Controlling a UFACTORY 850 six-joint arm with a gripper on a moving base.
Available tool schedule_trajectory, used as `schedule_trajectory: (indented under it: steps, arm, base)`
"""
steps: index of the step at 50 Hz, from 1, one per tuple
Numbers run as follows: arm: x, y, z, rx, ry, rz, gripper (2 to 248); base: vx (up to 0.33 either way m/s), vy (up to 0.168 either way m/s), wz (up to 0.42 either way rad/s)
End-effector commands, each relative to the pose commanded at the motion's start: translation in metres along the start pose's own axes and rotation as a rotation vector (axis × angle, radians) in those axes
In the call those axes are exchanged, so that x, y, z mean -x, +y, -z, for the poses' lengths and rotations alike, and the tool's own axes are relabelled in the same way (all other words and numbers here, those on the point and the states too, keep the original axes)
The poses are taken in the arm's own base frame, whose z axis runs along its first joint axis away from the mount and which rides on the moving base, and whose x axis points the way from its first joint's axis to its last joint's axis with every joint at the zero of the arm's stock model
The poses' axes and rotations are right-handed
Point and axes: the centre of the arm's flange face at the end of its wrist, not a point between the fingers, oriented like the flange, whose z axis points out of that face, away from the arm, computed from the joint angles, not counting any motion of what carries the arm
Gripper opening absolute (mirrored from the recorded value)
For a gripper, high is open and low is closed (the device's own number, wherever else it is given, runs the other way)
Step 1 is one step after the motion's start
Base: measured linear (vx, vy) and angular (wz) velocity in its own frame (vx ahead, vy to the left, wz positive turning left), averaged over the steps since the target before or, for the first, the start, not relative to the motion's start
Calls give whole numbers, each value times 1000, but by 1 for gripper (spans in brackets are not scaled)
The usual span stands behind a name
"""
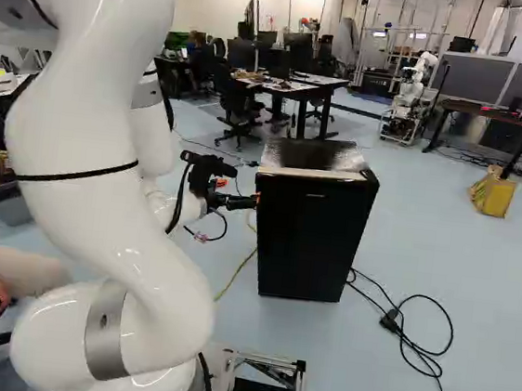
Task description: Grab a drink from the fridge
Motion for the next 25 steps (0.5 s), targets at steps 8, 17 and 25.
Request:
schedule_trajectory:
  steps: [8,17,25]
  arm:
    - [7,-6,-6,33,5,1,247]
    - [11,-12,-11,69,19,-3,247]
    - [10,-18,-14,98,41,-15,247]
  base:
    - [0,0,0]
    - [0,0,0]
    - [0,0,0]
